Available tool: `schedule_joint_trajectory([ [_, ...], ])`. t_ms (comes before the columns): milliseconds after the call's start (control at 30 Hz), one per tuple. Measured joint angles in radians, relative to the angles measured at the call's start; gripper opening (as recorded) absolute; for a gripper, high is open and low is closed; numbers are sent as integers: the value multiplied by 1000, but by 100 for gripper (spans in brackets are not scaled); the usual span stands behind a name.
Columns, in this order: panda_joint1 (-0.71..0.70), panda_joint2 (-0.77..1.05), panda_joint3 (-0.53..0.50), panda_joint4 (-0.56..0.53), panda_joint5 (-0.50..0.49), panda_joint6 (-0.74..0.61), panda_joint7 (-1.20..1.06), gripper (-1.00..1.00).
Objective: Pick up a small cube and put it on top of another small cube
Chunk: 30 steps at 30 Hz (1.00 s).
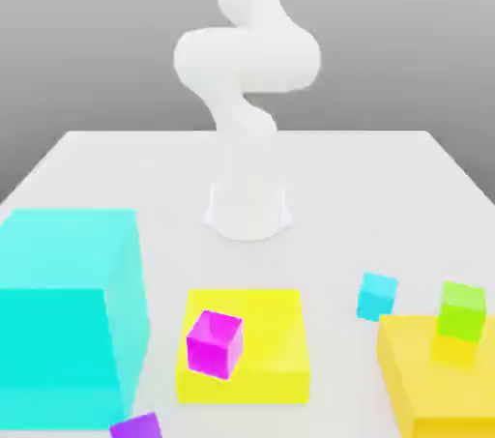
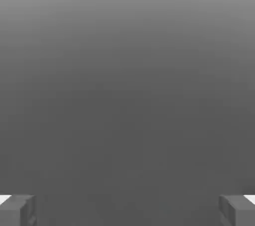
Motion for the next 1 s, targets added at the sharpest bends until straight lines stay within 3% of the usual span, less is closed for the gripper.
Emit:
schedule_joint_trajectory([
  [1000, 557, 464, -165, -388, -82, 356, -1258, 0],
])
